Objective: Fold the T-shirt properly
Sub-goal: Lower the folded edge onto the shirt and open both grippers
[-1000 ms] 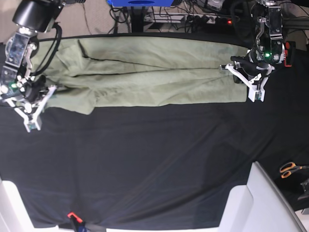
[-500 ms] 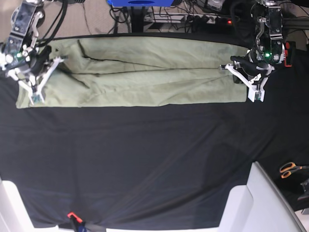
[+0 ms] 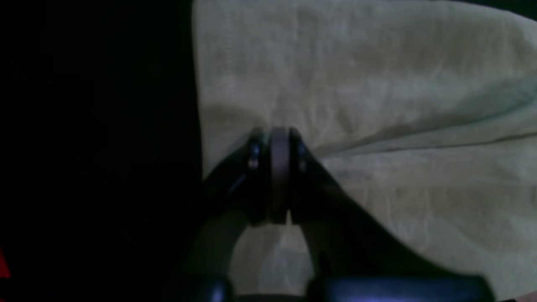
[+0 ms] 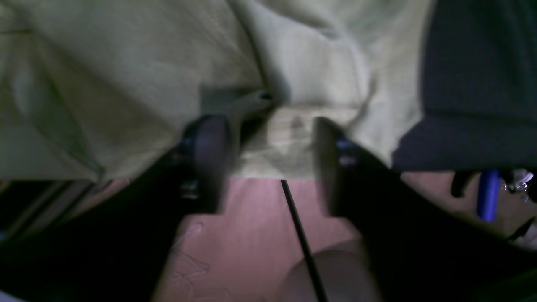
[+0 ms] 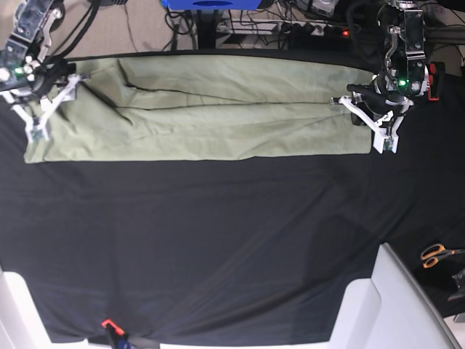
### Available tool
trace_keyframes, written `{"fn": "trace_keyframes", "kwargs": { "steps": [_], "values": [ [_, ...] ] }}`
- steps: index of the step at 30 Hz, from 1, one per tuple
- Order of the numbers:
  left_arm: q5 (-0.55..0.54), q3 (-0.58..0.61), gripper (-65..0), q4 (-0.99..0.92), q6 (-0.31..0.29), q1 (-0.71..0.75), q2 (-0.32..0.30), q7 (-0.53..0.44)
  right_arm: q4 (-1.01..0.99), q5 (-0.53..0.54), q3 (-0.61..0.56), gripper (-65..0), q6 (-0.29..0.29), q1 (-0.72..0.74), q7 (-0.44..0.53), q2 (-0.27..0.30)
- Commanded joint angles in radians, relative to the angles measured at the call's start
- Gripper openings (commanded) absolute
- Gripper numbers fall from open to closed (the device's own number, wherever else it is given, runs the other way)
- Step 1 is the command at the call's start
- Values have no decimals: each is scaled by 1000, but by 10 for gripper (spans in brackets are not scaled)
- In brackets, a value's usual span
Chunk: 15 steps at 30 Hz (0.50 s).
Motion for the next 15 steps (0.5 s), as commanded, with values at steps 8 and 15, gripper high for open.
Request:
{"fn": "trace_keyframes", "kwargs": {
  "steps": [8,15],
  "values": [
    [-6,-5,-650,12,-1,-3,-13,-14,111,-3,78,-204,-5,56,21,17],
    [-6,-5,-650,12,-1,-3,-13,-14,-72,0,74,-339,2,189,151,70]
  ]
}}
